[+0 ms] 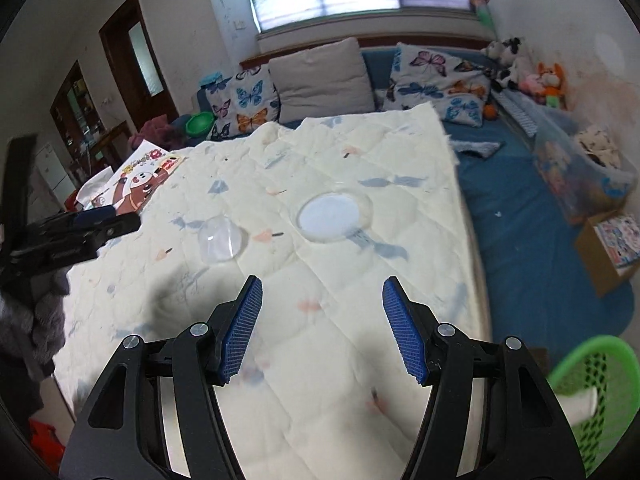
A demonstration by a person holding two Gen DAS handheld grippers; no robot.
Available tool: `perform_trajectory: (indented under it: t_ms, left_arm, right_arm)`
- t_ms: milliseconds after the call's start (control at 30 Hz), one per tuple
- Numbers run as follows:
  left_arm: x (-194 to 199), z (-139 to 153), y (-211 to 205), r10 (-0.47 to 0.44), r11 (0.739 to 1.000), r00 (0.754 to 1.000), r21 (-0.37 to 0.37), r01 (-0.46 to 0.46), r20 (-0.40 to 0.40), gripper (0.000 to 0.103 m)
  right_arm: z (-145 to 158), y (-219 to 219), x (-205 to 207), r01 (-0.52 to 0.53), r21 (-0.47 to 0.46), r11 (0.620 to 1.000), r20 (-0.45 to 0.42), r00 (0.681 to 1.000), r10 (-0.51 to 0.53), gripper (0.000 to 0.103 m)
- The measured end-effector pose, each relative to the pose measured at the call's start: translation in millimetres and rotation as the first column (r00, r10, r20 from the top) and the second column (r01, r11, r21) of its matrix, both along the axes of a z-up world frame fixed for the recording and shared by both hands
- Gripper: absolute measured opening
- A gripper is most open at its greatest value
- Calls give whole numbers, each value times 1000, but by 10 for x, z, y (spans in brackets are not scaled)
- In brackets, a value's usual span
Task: Collect trash
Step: 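Move both open tools back over the mattress toward the remaining lids, then grasp the clear round lid with the right while the left grasps a dome lid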
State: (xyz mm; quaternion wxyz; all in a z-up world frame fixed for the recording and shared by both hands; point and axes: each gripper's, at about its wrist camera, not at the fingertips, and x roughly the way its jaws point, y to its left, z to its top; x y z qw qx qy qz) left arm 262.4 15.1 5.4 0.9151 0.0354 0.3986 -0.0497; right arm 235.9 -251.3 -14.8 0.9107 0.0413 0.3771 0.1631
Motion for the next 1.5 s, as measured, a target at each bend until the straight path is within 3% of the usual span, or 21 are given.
perform_trajectory:
  t_ms: [333, 800, 1067, 1167, 1500]
  left_arm:
    - [238, -288, 106, -16, 999, 998, -43, 14, -56, 71]
    - [523, -576, 66, -41, 997, 994, -67, 35, -105, 73]
    - [608, -665, 13, -60, 997, 992, -63, 53, -115, 75]
    - [624, -679, -31, -74, 996, 991, -59, 67, -109, 77]
    - [740, -816, -288, -135, 991, 985, -10, 134, -109, 79]
  right_arm:
    - [-394, 409, 652, -31, -55, 998, -46, 999, 28, 83]
    - [-678, 647, 1257, -15, -168, 986, -61, 998, 5, 94]
    - [-801, 646, 1424, -5, -162, 987, -80, 997, -8, 94]
    - [-798, 621, 1432, 2, -144, 990, -80, 997, -14, 88]
    - [-646, 466, 1194, 17, -131, 991, -47, 999, -23, 87]
